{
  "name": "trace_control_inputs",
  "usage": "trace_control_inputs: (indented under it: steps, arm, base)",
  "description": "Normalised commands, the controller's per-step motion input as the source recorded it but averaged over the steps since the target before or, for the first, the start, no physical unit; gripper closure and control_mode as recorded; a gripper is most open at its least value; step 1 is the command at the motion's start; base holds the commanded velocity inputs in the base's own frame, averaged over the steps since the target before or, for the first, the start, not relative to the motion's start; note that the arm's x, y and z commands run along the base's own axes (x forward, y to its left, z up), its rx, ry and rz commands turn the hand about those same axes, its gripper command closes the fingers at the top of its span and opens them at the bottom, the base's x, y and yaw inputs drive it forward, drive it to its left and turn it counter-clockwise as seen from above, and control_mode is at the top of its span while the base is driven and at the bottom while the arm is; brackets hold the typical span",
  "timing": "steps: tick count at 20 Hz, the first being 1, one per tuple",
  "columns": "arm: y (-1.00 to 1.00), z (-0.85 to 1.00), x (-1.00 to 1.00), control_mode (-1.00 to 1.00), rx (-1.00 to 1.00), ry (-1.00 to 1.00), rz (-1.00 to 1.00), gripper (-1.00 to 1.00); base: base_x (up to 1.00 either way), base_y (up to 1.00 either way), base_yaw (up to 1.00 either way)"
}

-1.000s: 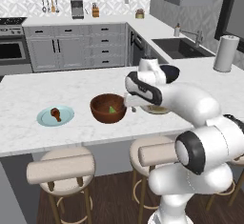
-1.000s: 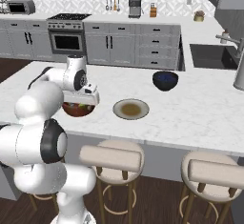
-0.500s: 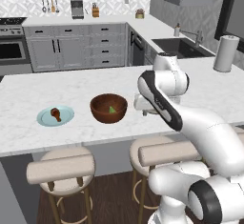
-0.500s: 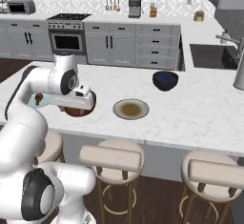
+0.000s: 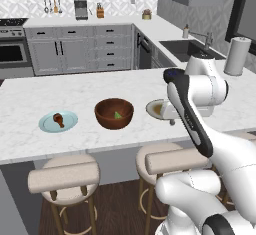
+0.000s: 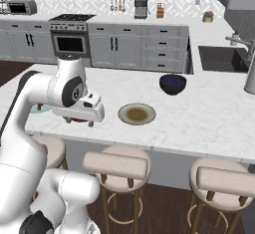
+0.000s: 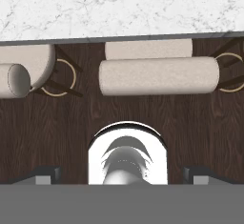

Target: Pick the chicken drumstick and lemon wedge from their plates and place them in the bowl. Then put the bowl in the fridge.

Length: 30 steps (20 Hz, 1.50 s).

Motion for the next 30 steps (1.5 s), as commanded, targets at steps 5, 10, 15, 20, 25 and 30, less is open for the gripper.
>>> trace_control_inputs:
  steps: [5, 10, 15, 20, 25, 30]
  arm:
    - [-0.16, 0.04, -0.28, -1.00, 0.00, 0.00, 0.00, -1.00]
    - [0.06, 0.00, -0.03, -1.00, -0.05, 0.00, 0.00, -1.00]
    - [0.12, 0.00, 0.00, -1.00, -0.04, 0.00, 0.00, -1.00]
    - [0.00, 0.00, 0.00, 1.00, 0.00, 0.00, 0.00, -1.00]
    - [0.00, 0.00, 0.00, 1.00, 0.00, 0.00, 0.00, -1.00]
    - [0.00, 0.00, 0.00, 1.00, 0.00, 0.00, 0.00, -1.00]
  base:
    - [0.00, 0.00, 0.00]
    - [0.00, 0.00, 0.00]
    - [0.00, 0.00, 0.00]
    - [0.00, 0.00, 0.00]
    - [-0.13, 0.32, 0.00]
    - [-0.05, 1.00, 0.00]
